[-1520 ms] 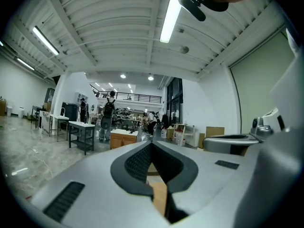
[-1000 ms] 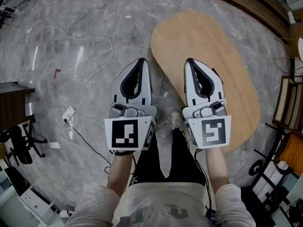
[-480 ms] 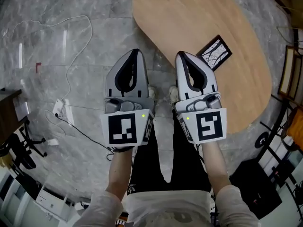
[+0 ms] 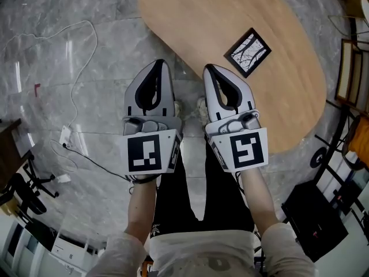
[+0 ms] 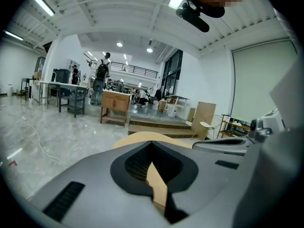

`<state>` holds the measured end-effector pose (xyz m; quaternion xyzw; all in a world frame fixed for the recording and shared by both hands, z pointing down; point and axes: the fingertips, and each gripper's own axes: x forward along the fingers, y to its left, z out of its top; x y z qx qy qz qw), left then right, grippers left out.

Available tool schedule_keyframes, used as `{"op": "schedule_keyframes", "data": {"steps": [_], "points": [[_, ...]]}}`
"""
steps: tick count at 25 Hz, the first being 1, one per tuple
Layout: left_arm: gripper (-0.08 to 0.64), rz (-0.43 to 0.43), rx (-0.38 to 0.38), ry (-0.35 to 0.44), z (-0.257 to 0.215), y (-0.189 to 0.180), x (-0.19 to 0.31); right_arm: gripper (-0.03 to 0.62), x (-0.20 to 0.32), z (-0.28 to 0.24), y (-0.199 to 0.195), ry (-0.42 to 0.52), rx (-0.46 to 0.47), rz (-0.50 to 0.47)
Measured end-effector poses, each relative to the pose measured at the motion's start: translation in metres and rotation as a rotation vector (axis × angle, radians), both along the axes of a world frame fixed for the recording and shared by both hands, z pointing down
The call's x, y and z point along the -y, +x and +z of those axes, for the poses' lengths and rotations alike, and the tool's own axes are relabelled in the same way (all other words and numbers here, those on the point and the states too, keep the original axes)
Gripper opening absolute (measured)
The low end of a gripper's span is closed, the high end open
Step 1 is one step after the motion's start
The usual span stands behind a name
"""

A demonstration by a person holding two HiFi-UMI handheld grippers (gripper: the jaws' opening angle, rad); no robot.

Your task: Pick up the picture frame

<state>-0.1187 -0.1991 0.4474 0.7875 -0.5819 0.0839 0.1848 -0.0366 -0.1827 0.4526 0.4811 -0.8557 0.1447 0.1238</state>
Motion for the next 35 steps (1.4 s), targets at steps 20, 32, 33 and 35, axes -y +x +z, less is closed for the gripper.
{"op": "schedule_keyframes", "data": {"steps": [20,32,33,35], "points": [[0.008,0.135,0.085,-0.052,0.025,0.054,-0.008,0.351,-0.004,0.105,0.088,-0.246,-0.327,-0.071],[0.008,0.161,0.095,-0.074,0.038,0.068,-0.008,0.374,-0.013,0.201,0.114,-0.528,-0.448,-0.245],[0.008,0.164,0.096,-0.076,0.039,0.069,-0.008,0.374,-0.013,0.205,0.115,-0.541,-0.452,-0.247],[0.008,0.168,0.097,-0.081,0.041,0.07,-0.009,0.374,-0.013,0.211,0.116,-0.555,-0.461,-0.246]]}}
